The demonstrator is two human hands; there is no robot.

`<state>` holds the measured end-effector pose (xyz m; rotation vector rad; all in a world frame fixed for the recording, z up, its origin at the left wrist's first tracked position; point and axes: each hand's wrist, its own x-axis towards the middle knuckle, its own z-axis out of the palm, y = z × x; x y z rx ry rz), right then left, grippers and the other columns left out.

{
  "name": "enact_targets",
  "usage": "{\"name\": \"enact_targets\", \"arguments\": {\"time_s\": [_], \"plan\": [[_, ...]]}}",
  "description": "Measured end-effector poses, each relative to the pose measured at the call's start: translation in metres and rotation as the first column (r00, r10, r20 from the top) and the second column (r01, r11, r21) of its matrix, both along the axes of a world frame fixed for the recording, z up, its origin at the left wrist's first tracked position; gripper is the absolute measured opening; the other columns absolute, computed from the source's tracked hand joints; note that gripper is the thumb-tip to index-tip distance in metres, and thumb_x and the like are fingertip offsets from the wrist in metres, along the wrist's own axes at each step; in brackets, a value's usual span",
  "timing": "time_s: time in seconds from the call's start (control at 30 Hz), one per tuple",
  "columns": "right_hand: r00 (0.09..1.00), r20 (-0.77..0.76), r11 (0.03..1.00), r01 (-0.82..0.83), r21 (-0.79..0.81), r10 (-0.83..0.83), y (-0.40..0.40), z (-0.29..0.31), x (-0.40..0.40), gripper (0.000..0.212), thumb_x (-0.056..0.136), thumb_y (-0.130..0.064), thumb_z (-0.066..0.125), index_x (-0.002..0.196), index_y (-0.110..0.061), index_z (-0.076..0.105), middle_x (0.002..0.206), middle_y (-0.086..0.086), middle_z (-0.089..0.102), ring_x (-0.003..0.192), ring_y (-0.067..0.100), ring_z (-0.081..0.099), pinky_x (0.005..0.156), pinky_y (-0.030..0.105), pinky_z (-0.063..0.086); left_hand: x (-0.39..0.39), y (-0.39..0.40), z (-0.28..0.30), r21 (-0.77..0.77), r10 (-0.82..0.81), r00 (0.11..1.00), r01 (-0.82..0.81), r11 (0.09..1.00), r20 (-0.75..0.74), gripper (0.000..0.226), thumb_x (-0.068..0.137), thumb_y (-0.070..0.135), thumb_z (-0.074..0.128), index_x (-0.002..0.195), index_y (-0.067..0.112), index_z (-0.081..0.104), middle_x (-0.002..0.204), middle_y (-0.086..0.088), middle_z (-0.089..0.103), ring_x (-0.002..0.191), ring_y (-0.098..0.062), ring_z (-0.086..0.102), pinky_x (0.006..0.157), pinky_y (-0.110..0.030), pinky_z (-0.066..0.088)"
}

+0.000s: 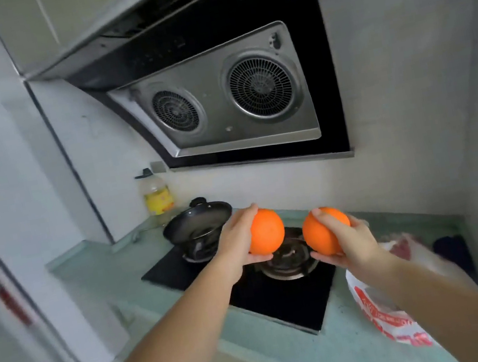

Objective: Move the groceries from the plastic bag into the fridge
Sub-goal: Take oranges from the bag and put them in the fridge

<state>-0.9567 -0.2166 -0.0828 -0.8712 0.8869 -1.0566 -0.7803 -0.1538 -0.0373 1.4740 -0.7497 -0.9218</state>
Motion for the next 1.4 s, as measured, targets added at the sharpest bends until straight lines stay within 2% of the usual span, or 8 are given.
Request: {"name": "enact_targets", "arguments": {"time_s": [0.3, 0.4, 0.53, 0.7, 1.0, 1.13, 1.23, 1.4], "plan": [[0.927, -0.026, 0.924, -0.374, -0.078, 0.373, 0.113, 0.027, 0.112, 0.062, 0.072, -0.04, 0.08, 0.122, -0.02, 0.05, 0.117, 0.005, 0.056, 0.102, 0.029, 0.064, 0.073, 0.041, 0.06, 0.081, 0.181, 0.018, -0.075, 0.361, 0.931, -0.364, 0.928, -0.052, 0.034, 0.078, 0.052, 0.071, 0.103, 0.032, 0.06, 0.118, -0.007, 0.058, 0.101, -0.031, 0.063, 0.06, -0.044, 0.059], [0.867, -0.032, 0.86, -0.497, -0.113, 0.497, 0.173, 0.039, 0.167, 0.055, 0.076, -0.037, 0.078, 0.121, -0.019, 0.054, 0.115, 0.004, 0.057, 0.101, 0.027, 0.064, 0.076, 0.044, 0.06, 0.116, 0.261, 0.026, -0.142, 0.5, 0.866, -0.498, 0.856, -0.021, 0.029, 0.08, 0.044, 0.074, 0.101, 0.026, 0.065, 0.11, -0.006, 0.061, 0.094, -0.028, 0.065, 0.067, -0.052, 0.059], [0.767, -0.032, 0.756, -0.637, -0.149, 0.64, 0.272, 0.054, 0.237, 0.053, 0.075, -0.037, 0.078, 0.118, -0.021, 0.054, 0.116, 0.005, 0.058, 0.098, 0.026, 0.066, 0.06, 0.035, 0.061, 0.152, 0.379, 0.039, -0.193, 0.66, 0.746, -0.638, 0.745, 0.083, 0.021, 0.08, 0.042, 0.073, 0.092, 0.026, 0.068, 0.112, -0.011, 0.065, 0.093, -0.032, 0.068, 0.058, -0.044, 0.059], [0.615, -0.006, 0.608, -0.78, -0.152, 0.788, 0.409, 0.063, 0.307, 0.058, 0.07, -0.059, 0.07, 0.117, -0.027, 0.058, 0.118, 0.008, 0.062, 0.097, 0.026, 0.067, 0.061, 0.037, 0.059, 0.183, 0.528, 0.046, -0.193, 0.782, 0.614, -0.758, 0.623, 0.112, 0.018, 0.091, 0.046, 0.059, 0.092, 0.028, 0.063, 0.102, -0.006, 0.062, 0.085, -0.027, 0.066, 0.053, -0.035, 0.057], [0.424, -0.028, 0.416, -0.898, -0.143, 0.905, 0.605, 0.084, 0.386, 0.043, 0.085, -0.051, 0.063, 0.118, -0.027, 0.051, 0.103, 0.004, 0.053, 0.084, 0.027, 0.063, 0.068, 0.045, 0.058, 0.216, 0.735, 0.055, -0.216, 0.902, 0.381, -0.882, 0.42, 0.202, 0.016, 0.096, 0.037, 0.055, 0.087, 0.027, 0.062, 0.094, -0.005, 0.061, 0.073, -0.021, 0.063, 0.052, -0.035, 0.058], [0.38, -0.042, 0.37, -0.916, -0.155, 0.924, 0.662, 0.093, 0.424, 0.042, 0.082, -0.052, 0.067, 0.114, -0.028, 0.052, 0.115, 0.009, 0.051, 0.09, 0.031, 0.062, 0.059, 0.041, 0.058, 0.239, 0.791, 0.057, -0.226, 0.92, 0.291, -0.908, 0.352, 0.261, 0.014, 0.096, 0.04, 0.052, 0.09, 0.034, 0.063, 0.098, 0.003, 0.057, 0.085, -0.018, 0.059, 0.067, -0.041, 0.059], [0.331, -0.054, 0.319, -0.934, -0.163, 0.942, 0.692, 0.095, 0.46, 0.041, 0.079, -0.055, 0.068, 0.109, -0.03, 0.053, 0.121, 0.01, 0.05, 0.091, 0.031, 0.062, 0.055, 0.039, 0.057, 0.262, 0.816, 0.056, -0.225, 0.929, 0.244, -0.924, 0.31, 0.278, 0.014, 0.097, 0.042, 0.051, 0.09, 0.036, 0.061, 0.101, 0.007, 0.054, 0.087, -0.017, 0.057, 0.057, -0.032, 0.056], [0.228, -0.037, 0.217, -0.958, -0.187, 0.973, 0.72, 0.096, 0.534, 0.039, 0.081, -0.055, 0.066, 0.111, -0.032, 0.053, 0.124, 0.009, 0.046, 0.097, 0.033, 0.058, 0.061, 0.042, 0.059, 0.319, 0.841, 0.052, -0.203, 0.937, 0.16, -0.952, 0.23, 0.31, 0.015, 0.094, 0.047, 0.053, 0.089, 0.036, 0.062, 0.105, 0.006, 0.056, 0.096, -0.024, 0.057, 0.083, -0.05, 0.056]]}}
